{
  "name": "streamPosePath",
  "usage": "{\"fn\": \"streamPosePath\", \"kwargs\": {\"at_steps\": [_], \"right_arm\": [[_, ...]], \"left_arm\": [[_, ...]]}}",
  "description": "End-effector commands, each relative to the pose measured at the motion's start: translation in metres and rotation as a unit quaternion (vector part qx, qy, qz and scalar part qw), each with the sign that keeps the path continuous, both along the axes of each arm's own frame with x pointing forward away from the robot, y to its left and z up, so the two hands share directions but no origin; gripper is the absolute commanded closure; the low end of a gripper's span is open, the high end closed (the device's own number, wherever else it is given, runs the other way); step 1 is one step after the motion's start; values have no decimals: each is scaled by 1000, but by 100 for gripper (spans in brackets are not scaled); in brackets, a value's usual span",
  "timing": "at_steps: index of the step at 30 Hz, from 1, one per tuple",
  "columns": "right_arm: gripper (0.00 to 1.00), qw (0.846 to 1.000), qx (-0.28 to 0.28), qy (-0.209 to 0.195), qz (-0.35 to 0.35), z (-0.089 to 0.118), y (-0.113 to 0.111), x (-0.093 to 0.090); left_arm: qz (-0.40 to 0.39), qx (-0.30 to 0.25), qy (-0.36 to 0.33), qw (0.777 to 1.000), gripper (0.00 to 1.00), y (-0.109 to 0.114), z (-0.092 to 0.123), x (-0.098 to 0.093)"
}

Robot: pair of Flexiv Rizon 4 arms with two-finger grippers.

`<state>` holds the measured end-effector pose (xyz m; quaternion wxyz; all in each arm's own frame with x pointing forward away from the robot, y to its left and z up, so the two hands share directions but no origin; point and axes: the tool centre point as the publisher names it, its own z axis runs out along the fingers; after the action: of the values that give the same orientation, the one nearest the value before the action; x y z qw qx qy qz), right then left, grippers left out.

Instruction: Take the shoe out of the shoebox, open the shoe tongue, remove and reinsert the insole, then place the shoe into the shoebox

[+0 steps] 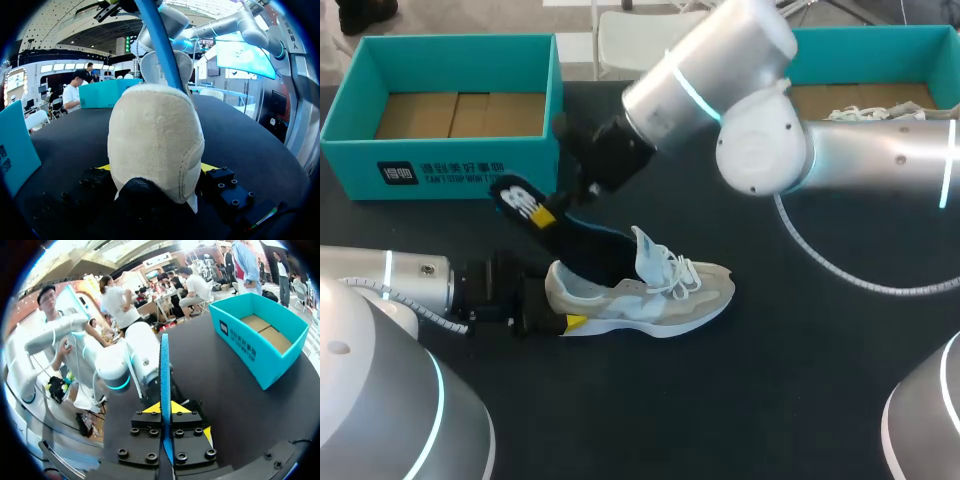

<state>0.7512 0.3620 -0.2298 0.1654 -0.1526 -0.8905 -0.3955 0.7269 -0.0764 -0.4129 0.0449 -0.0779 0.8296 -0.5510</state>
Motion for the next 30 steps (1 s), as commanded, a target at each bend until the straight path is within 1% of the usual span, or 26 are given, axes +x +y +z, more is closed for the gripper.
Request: {"fn": "streamPosePath", "kwargs": {"at_steps": [1, 2, 17, 19, 20, 21, 22, 23, 24, 25, 27, 28, 29, 30], "right_arm": [[100, 999, 27, 22, -21, 29, 6, 7], [100, 997, 29, 40, -54, 33, 7, 9], [100, 997, 29, 40, -54, 33, 7, 9], [100, 988, 117, 37, -92, 49, 1, 14], [100, 985, 135, 56, -89, 57, -3, 16], [100, 984, 142, 46, -97, 67, -8, 18], [100, 978, 176, 55, -101, 76, -15, 20], [100, 973, 196, 66, -100, 85, -18, 21], [100, 976, 183, 62, -102, 96, -23, 22], [100, 971, 202, 84, -95, 106, -26, 23], [100, 963, 232, 88, -102, 125, -34, 24], [100, 953, 267, 95, -108, 133, -37, 25], [100, 953, 264, 101, -111, 138, -41, 25], [100, 949, 272, 108, -120, 143, -44, 25]], "left_arm": [[1, 0, 0, 1000, 100, -3, -7, -3], [1, 0, 0, 1000, 100, -3, -7, -3], [1, 0, 0, 1000, 100, -3, -7, -3], [1, 0, 0, 1000, 100, -3, -7, -3], [1, 0, 0, 1000, 100, -3, -7, -3], [1, 0, 0, 1000, 100, -3, -7, -3], [1, 0, 0, 1000, 100, -3, -7, -3], [1, 0, 0, 1000, 100, -3, -7, -3], [1, 0, 0, 1000, 100, -3, -7, -3], [1, 0, 0, 1000, 100, -3, -7, -3], [1, 0, 0, 1000, 100, -3, -7, -3], [1, 0, 0, 1000, 100, -3, -7, -3], [1, 0, 0, 1000, 100, -3, -7, -3], [1, 0, 0, 1000, 100, -3, -7, -3]]}}
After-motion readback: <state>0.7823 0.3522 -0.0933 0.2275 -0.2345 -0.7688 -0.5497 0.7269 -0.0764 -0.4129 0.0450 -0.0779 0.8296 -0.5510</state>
